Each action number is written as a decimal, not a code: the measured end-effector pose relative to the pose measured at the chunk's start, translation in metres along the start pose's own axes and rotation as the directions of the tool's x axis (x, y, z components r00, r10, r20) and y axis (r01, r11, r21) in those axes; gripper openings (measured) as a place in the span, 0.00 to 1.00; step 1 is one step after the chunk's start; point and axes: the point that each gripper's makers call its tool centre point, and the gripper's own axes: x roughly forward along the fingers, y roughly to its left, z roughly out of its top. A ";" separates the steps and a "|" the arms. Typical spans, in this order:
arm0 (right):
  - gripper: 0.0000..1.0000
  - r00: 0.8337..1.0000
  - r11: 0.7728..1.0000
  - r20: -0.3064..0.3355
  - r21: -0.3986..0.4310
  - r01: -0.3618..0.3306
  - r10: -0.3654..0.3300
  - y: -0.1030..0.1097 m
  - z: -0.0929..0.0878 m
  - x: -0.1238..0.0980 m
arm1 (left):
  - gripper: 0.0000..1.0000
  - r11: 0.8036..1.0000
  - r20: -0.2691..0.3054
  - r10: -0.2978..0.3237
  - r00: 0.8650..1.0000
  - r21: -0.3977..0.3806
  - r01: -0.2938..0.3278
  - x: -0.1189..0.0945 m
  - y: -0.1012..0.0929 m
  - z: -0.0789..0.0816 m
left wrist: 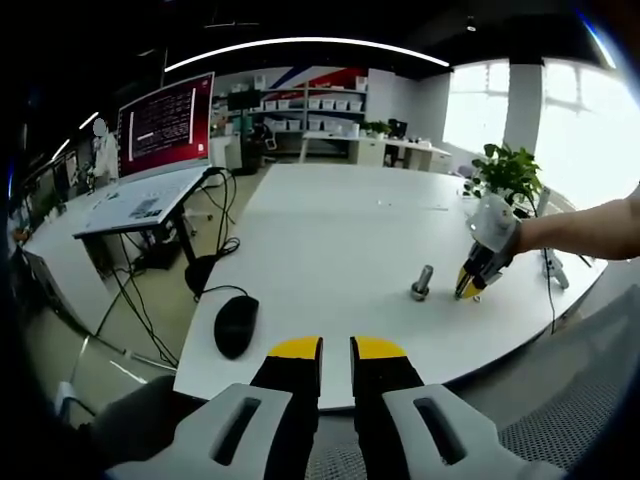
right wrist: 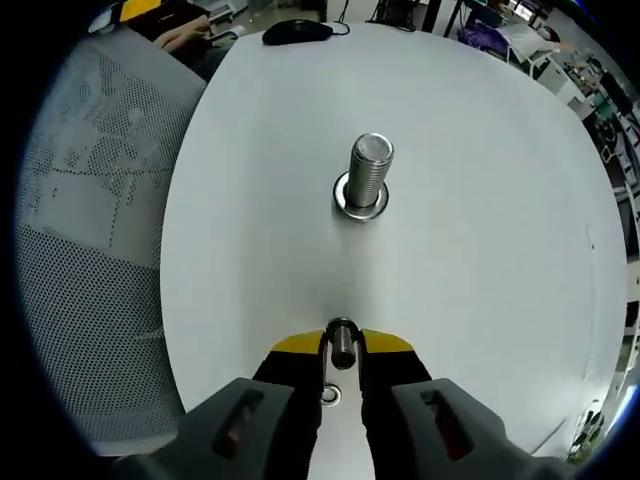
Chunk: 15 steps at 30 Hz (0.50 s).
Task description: Place the washer onto the threaded stud by aligning its center hole with the stud, sliding it down to the base, and recovering from edge contact or off-axis alignment until the washer reaches the visible bottom stop.
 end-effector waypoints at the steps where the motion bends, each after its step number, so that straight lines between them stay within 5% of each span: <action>1: 0.19 1.000 1.000 -0.005 0.007 -0.003 0.003 0.000 -0.001 0.001 | 0.08 1.000 0.000 0.000 1.000 0.000 0.000 0.000 0.000 0.000; 15: 0.25 1.000 0.999 0.005 0.047 0.009 -0.009 0.008 -0.024 -0.007 | 0.09 1.000 0.001 0.002 1.000 0.001 -0.002 0.000 0.000 0.000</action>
